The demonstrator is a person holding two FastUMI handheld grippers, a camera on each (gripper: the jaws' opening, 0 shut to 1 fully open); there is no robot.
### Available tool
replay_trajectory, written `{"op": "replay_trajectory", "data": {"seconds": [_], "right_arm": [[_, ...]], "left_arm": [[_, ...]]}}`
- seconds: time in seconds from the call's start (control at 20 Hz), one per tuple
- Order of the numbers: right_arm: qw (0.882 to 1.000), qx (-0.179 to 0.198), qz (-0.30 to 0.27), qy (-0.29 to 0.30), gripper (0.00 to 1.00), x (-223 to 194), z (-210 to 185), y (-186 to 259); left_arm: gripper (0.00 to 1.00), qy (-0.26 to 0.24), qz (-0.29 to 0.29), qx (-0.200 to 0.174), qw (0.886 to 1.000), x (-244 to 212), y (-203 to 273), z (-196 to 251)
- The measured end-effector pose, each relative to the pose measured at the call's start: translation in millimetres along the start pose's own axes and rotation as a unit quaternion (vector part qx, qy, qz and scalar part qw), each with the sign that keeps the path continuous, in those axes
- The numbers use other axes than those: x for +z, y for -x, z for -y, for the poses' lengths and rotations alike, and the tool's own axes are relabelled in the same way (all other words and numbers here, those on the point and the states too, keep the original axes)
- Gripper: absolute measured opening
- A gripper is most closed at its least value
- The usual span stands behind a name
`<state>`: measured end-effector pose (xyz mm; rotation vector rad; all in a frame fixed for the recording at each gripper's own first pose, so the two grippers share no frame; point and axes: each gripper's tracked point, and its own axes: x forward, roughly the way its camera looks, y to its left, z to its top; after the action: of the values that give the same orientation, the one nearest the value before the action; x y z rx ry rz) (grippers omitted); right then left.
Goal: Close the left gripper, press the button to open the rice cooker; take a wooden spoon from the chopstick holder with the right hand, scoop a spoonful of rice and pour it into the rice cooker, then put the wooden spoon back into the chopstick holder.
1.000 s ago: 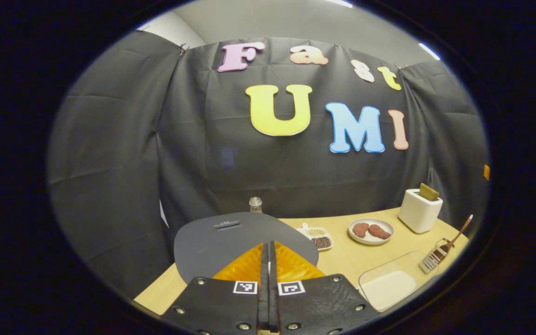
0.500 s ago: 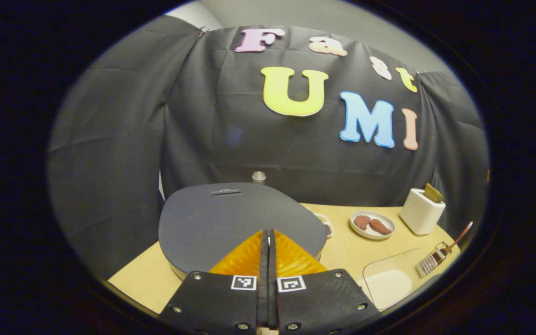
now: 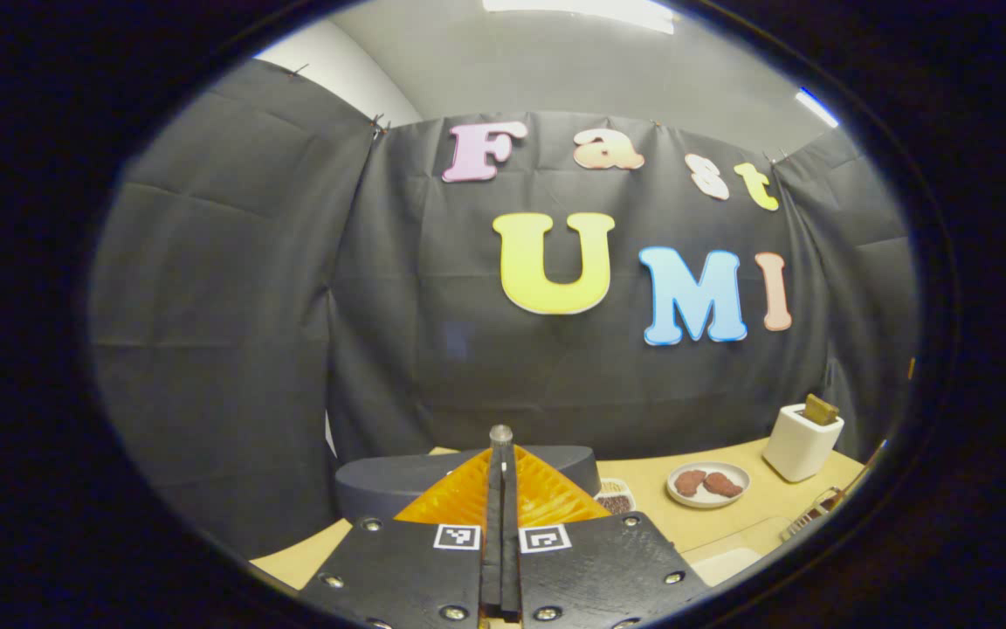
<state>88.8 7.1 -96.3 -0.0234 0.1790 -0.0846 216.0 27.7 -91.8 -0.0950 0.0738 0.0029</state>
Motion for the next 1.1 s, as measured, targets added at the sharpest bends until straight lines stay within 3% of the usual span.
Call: {"op": "replay_trajectory", "data": {"seconds": [0.2, 0.4, 0.55, 0.65, 0.9, 0.95, 1.0, 1.05, 1.1], "right_arm": [[1.0, 0.005, -0.027, -0.016, 0.97, -22, 14, -13], [0.997, 0.011, -0.071, -0.041, 0.98, -61, 24, -28], [0.991, 0.012, -0.108, -0.073, 0.94, -95, 26, -37], [0.986, 0.011, -0.133, -0.1, 0.97, -118, 28, -44], [0.963, 0.038, -0.193, -0.184, 0.98, -163, 9, -48], [0.956, 0.048, -0.207, -0.201, 0.85, -169, 4, -49], [0.949, 0.059, -0.222, -0.215, 0.86, -175, -3, -47], [0.944, 0.069, -0.234, -0.224, 0.67, -180, -10, -47], [0.941, 0.07, -0.243, -0.224, 0.57, -186, -13, -46]], "left_arm": [[0.03, 0.012, 0.02, 0.013, 1.0, 30, 20, -8], [0.79, -0.018, 0.042, 0.025, 0.999, 47, 56, -11], [0.77, -0.024, 0.048, 0.032, 0.998, 65, 81, -11], [0.78, -0.031, 0.051, 0.037, 0.998, 73, 95, -13], [0.77, -0.066, 0.054, 0.056, 0.995, 87, 125, -21], [0.77, -0.07, 0.055, 0.059, 0.994, 91, 130, -23], [0.78, -0.073, 0.058, 0.062, 0.994, 91, 134, -24], [0.79, -0.073, 0.06, 0.066, 0.993, 92, 137, -26], [0.8, -0.072, 0.062, 0.068, 0.993, 94, 140, -27]]}}
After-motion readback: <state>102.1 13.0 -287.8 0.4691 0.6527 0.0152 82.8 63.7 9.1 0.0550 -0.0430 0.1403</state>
